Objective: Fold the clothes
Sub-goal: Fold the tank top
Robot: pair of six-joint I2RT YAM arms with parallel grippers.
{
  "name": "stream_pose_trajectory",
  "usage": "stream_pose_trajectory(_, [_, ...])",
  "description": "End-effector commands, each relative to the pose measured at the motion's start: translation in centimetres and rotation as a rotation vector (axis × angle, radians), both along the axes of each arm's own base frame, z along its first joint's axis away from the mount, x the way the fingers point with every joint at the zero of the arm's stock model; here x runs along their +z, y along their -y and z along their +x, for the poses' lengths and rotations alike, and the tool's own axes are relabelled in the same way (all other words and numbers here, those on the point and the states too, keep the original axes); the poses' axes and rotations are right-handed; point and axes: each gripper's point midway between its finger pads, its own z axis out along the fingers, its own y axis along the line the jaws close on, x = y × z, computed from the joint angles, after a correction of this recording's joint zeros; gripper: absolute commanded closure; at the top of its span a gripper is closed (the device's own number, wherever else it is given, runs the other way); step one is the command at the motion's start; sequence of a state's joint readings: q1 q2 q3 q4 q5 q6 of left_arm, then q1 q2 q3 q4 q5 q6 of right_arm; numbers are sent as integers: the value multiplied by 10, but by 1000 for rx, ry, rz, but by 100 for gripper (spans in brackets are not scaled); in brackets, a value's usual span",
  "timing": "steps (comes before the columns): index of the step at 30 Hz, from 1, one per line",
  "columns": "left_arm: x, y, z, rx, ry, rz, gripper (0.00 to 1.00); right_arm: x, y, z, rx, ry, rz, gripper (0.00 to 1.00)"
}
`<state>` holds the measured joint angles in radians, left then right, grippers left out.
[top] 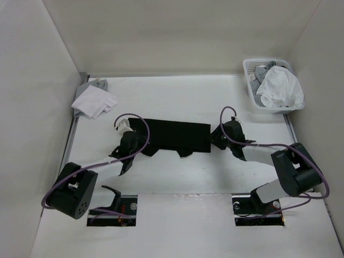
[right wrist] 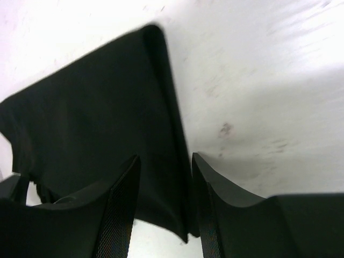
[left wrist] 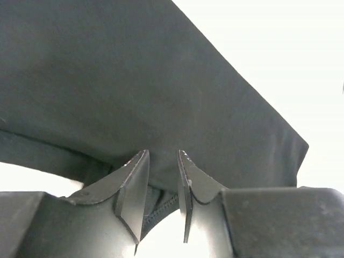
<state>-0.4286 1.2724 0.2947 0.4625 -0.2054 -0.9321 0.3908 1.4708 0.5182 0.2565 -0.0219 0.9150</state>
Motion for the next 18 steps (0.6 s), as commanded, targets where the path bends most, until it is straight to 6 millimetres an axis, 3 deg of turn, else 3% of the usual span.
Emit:
stream_pose_trajectory(1, [24, 6, 8, -50, 71, -16, 75, -8, -8, -10, -5, -17, 17, 52])
stream_pose_trajectory(4, [36, 28, 7, -112, 90, -45, 75, -12, -20, -17, 21, -23, 47, 53])
stream_pose_trajectory(11, [42, 101, -15, -295, 93, -76, 75, -18, -6, -22, -61, -17, 37, 58])
stream_pose_trajectory(14, [33, 104, -12, -294, 79, -68, 75, -19, -10, -18, -68, -19, 56, 65])
stream_pose_trajectory(18, [20, 98, -9, -279, 55, -61, 75, -12, -13, -6, -76, 29, 91, 82])
